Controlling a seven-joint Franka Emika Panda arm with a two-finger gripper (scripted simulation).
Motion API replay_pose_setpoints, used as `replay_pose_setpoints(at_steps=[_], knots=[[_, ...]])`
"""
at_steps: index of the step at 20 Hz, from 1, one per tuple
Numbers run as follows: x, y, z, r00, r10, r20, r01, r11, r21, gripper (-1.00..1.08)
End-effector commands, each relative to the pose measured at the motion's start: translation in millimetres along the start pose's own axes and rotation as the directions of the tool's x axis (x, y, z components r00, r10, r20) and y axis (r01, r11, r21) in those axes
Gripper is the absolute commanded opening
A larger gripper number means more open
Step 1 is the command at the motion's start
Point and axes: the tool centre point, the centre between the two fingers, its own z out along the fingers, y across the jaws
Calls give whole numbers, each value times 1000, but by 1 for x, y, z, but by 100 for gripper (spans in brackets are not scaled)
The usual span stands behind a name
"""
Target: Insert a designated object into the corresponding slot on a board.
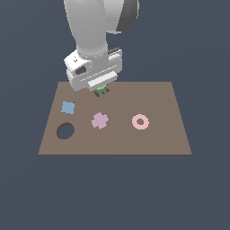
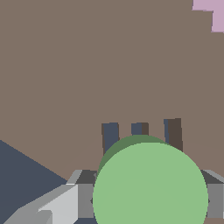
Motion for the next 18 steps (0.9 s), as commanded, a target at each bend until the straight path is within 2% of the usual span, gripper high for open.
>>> replay_pose_setpoints(at_steps=[1, 6, 10, 14, 18], knots=[[-3, 13, -1, 997, -79, 0, 79, 997, -1, -100], [-6, 39, -1, 972, -235, 0, 235, 972, -1, -100], [-5, 61, -2, 934, -358, 0, 358, 934, -1, -100], [0, 84, -3, 878, -479, 0, 479, 878, -1, -100], [7, 106, -3, 803, -596, 0, 596, 803, -1, -100]])
